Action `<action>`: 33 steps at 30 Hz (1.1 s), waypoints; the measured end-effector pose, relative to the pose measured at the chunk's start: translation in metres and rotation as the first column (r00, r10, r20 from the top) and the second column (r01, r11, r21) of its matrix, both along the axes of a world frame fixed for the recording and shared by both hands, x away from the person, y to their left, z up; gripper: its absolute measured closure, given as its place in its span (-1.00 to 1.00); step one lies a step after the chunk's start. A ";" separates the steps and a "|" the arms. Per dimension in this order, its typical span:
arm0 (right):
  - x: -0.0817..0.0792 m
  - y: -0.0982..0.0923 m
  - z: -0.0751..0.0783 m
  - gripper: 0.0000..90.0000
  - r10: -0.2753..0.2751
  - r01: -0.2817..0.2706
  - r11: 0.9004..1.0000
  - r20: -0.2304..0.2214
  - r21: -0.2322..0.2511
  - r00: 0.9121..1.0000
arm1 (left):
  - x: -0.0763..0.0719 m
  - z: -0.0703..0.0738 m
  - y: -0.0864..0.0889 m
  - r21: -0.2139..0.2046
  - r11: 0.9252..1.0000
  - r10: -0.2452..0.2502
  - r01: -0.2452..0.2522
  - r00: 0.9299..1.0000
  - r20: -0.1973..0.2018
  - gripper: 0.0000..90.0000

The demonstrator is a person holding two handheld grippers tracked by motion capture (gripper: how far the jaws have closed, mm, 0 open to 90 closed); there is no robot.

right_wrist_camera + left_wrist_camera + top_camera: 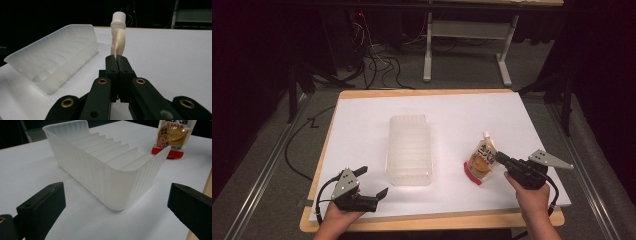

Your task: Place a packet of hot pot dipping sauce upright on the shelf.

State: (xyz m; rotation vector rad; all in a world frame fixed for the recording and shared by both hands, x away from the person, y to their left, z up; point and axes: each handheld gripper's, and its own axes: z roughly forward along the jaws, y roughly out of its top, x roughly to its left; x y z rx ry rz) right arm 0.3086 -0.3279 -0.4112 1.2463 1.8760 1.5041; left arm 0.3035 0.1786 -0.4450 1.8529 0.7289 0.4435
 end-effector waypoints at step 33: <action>-0.007 -0.047 0.003 0.97 -0.243 0.251 0.965 0.104 -0.075 0.964 | -0.001 0.001 0.000 0.002 1.000 0.001 -0.001 1.000 0.007 -0.95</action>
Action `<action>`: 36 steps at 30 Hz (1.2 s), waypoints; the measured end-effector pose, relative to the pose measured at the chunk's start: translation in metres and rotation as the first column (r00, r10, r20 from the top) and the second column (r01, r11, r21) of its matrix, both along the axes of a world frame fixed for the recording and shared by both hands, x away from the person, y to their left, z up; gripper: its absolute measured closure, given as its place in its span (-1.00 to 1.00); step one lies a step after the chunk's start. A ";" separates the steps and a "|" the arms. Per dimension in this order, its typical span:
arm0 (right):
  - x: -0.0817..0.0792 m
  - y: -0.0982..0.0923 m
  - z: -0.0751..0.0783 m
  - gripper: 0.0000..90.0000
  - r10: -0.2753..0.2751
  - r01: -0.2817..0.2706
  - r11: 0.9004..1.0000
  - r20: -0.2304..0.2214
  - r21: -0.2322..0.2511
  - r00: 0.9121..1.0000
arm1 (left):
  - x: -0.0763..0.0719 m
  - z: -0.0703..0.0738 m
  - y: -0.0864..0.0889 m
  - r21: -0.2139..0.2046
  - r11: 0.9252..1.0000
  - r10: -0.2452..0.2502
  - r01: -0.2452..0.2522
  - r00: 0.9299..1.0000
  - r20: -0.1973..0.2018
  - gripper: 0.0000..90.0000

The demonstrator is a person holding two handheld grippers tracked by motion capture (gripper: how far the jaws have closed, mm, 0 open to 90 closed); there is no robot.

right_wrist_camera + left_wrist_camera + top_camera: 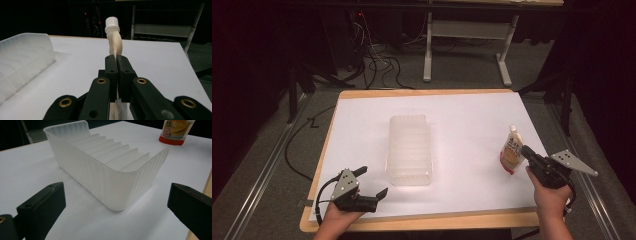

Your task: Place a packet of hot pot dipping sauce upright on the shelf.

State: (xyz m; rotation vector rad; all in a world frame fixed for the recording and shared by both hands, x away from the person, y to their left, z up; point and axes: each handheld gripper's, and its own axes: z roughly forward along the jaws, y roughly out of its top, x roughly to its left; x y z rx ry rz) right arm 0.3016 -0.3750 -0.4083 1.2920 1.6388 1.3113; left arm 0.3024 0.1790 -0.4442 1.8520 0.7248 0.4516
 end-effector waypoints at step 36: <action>0.015 -0.005 -0.024 0.46 0.033 -0.024 0.998 -0.152 0.064 0.988 | 0.000 0.000 -0.001 0.003 1.000 -0.002 0.002 1.000 0.000 -0.95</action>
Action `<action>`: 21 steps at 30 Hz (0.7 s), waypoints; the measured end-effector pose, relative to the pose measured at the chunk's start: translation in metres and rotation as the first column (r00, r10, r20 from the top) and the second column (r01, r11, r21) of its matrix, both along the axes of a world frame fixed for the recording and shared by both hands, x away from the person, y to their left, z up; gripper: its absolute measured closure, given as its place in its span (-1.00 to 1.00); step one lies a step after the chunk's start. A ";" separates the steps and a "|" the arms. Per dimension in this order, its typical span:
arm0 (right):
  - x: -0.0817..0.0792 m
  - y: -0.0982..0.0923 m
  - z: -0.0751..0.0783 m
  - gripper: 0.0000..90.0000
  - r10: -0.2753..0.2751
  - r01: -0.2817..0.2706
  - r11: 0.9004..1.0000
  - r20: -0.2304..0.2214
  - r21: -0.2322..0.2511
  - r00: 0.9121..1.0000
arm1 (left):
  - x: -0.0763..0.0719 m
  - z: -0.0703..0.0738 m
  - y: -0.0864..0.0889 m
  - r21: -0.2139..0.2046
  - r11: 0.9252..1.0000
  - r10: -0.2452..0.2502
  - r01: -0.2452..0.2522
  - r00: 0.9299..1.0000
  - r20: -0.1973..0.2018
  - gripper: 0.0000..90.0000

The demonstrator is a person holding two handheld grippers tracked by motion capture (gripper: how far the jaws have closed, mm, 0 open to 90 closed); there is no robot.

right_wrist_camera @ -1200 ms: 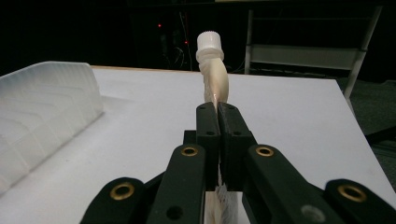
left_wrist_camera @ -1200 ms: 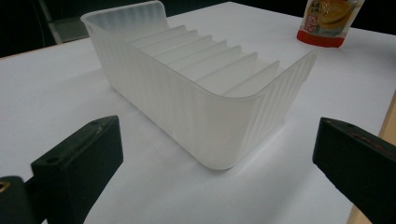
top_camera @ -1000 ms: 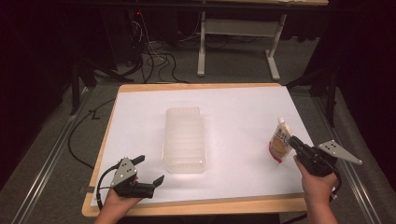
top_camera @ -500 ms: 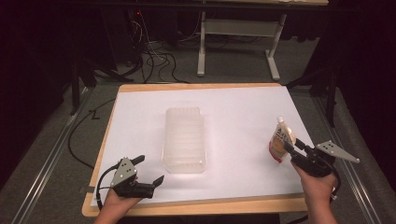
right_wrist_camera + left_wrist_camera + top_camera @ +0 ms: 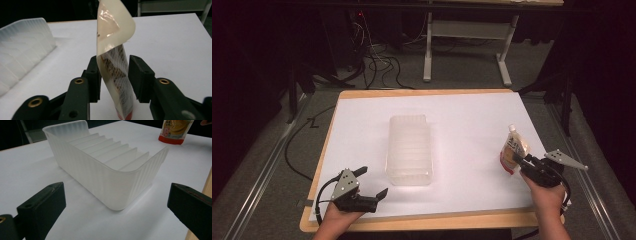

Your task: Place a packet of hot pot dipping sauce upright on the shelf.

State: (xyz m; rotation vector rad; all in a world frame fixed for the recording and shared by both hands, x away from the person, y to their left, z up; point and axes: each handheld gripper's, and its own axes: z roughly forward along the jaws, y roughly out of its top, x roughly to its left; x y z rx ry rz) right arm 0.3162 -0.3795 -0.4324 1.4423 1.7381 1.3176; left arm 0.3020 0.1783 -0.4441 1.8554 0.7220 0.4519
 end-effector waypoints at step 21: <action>0.003 -0.005 0.002 0.90 0.024 -0.023 1.000 0.027 -0.012 0.999 | -0.001 0.001 0.000 0.006 1.000 -0.003 0.003 1.000 0.004 -0.95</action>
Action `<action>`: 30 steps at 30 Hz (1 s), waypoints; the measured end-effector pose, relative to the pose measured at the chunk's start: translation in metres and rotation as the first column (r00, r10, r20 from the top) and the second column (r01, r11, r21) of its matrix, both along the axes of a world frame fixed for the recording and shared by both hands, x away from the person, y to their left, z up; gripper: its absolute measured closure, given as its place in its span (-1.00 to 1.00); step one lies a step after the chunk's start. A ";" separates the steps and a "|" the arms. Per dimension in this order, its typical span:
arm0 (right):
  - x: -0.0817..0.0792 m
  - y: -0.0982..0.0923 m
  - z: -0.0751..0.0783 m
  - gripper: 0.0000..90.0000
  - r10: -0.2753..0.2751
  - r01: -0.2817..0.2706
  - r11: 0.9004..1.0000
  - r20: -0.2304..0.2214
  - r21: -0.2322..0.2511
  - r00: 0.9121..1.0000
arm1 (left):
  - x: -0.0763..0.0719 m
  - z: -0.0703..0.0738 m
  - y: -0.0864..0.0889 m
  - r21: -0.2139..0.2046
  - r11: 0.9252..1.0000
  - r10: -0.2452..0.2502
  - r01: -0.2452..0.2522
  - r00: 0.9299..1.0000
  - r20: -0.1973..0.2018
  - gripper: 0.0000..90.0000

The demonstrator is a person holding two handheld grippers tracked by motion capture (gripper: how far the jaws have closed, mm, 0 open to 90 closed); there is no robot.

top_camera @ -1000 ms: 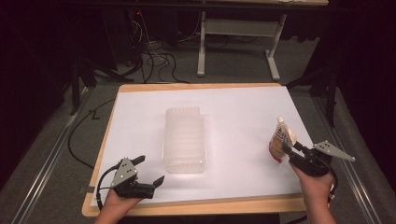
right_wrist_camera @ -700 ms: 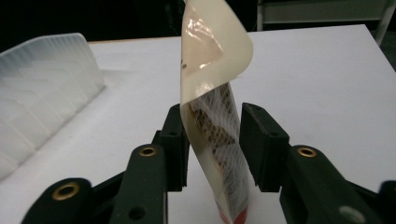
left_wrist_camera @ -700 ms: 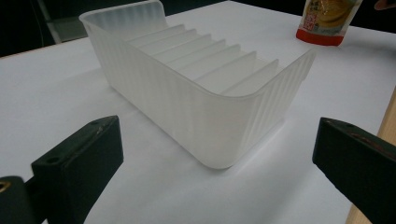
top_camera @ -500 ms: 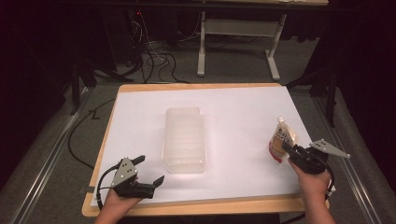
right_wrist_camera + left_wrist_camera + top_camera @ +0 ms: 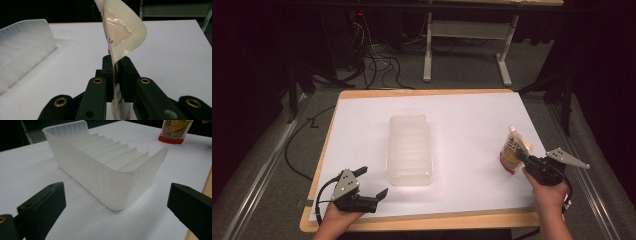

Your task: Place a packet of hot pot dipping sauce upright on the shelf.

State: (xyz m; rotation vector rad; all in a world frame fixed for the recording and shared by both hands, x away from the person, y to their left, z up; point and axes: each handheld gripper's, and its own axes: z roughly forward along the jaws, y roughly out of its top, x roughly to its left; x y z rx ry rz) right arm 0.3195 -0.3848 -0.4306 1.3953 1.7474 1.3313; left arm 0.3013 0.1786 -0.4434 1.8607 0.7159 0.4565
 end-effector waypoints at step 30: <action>-0.002 0.000 0.014 1.00 0.076 -0.075 0.997 0.029 -0.036 0.997 | -0.002 0.001 0.000 0.003 1.000 -0.002 0.002 1.000 0.008 -0.94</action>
